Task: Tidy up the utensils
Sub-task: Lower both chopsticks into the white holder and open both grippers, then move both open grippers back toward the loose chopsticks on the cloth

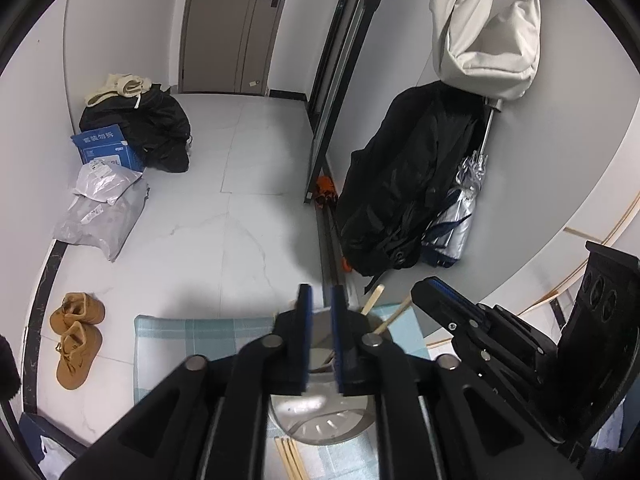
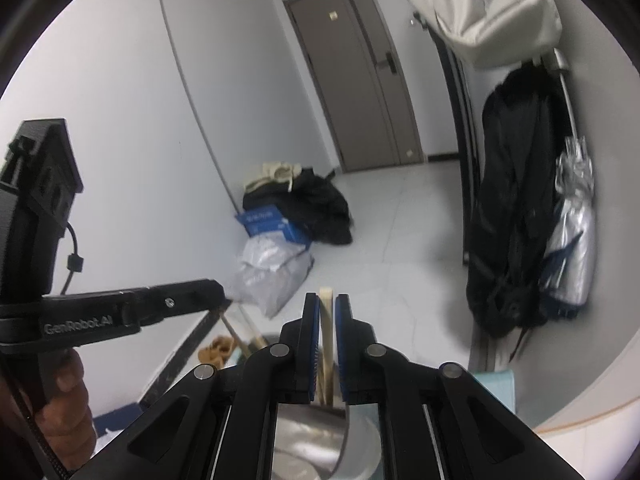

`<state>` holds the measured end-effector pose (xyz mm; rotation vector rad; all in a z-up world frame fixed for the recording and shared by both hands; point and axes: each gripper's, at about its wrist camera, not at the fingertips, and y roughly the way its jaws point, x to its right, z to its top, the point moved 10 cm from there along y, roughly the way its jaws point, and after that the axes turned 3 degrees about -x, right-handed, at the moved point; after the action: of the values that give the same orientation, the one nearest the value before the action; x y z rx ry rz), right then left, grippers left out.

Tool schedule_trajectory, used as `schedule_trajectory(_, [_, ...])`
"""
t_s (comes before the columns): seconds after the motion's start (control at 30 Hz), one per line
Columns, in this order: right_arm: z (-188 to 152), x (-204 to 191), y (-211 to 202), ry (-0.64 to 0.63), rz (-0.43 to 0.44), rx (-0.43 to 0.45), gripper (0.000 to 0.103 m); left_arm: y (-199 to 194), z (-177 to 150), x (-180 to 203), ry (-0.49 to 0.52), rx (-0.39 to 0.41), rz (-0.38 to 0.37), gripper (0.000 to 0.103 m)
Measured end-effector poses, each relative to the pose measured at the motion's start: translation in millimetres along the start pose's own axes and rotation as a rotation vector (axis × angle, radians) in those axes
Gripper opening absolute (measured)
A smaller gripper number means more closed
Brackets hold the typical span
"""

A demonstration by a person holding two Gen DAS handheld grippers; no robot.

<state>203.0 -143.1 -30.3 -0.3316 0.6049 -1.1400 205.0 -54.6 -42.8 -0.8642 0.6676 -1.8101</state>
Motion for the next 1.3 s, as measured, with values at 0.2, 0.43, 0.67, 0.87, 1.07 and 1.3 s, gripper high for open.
schedule_trajectory(0.2, [-10.2, 7.8, -13.5, 0.036, 0.002, -0.006, 0.012, -8.7, -10.0, -6.6, -0.005, 0.015, 0.068, 0.040])
schedule_trajectory(0.43, [-11.9, 15.1, -42.9, 0.062, -0.048, 0.009, 0.026, -37.2, -19.7, -14.0, -0.018, 0.089, 0.164, 0.057])
schedule_trajectory(0.67, [-16.9, 0.4, -78.5, 0.041, -0.064, 0.060, 0.038, -69.5, -28.0, -9.0, -0.015, 0.188, 0.222, 0.069])
schedule_trajectory(0.87, [-24.4, -10.8, -108.2, 0.018, -0.079, 0.105, 0.055, -88.8, -41.6, -1.5, -0.016, 0.230, 0.239, 0.081])
schedule_trajectory(1.07, [-42.7, -18.3, -125.6, -0.011, -0.107, 0.123, 0.064, -101.6, -58.4, -0.7, -0.035, 0.284, 0.248, 0.088])
schedule_trajectory(1.3, [-61.6, -21.3, -144.5, -0.030, -0.146, 0.165, 0.082, -109.6, -76.4, -4.4, -0.053, 0.329, 0.277, 0.091])
